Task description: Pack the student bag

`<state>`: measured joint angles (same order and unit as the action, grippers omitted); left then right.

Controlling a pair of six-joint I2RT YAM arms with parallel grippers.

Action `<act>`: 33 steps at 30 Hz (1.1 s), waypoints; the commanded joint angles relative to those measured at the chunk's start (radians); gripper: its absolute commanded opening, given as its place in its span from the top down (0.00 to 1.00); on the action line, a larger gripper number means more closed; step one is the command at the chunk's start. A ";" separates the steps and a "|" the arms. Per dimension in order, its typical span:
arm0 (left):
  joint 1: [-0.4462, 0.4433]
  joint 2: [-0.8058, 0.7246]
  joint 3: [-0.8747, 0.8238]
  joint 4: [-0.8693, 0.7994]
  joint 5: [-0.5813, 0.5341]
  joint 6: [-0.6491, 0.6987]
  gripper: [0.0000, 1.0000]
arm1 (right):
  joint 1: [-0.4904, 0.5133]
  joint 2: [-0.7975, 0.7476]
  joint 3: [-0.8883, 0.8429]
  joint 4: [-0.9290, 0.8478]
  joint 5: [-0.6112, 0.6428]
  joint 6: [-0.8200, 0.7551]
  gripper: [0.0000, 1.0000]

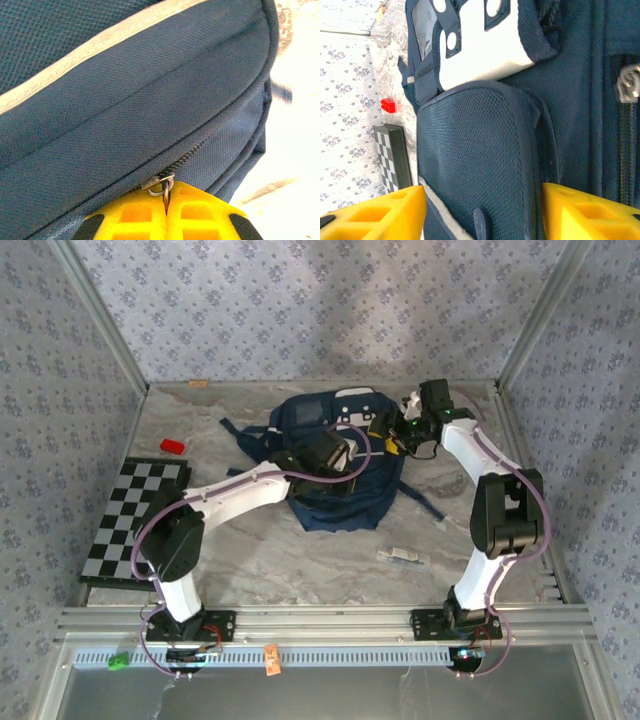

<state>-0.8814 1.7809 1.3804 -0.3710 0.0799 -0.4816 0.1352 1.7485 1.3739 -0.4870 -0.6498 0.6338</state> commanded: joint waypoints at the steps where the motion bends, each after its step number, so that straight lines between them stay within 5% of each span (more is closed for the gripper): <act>1: 0.002 0.006 0.042 0.046 0.024 -0.018 1.00 | -0.014 -0.128 -0.117 -0.002 -0.011 0.043 0.34; 9: 0.000 -0.002 0.035 0.015 -0.009 -0.002 1.00 | 0.071 -0.245 -0.334 0.201 -0.094 0.221 0.37; 17: 0.000 -0.011 0.031 0.014 -0.005 -0.002 1.00 | 0.113 -0.244 -0.372 0.287 -0.009 0.323 0.51; 33: -0.001 -0.019 0.023 0.005 -0.011 0.011 1.00 | 0.129 -0.248 -0.287 0.151 0.070 0.281 0.68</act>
<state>-0.8753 1.7863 1.3849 -0.3931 0.0547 -0.4866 0.2497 1.4891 1.0561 -0.3260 -0.5705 0.9203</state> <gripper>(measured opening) 0.045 0.333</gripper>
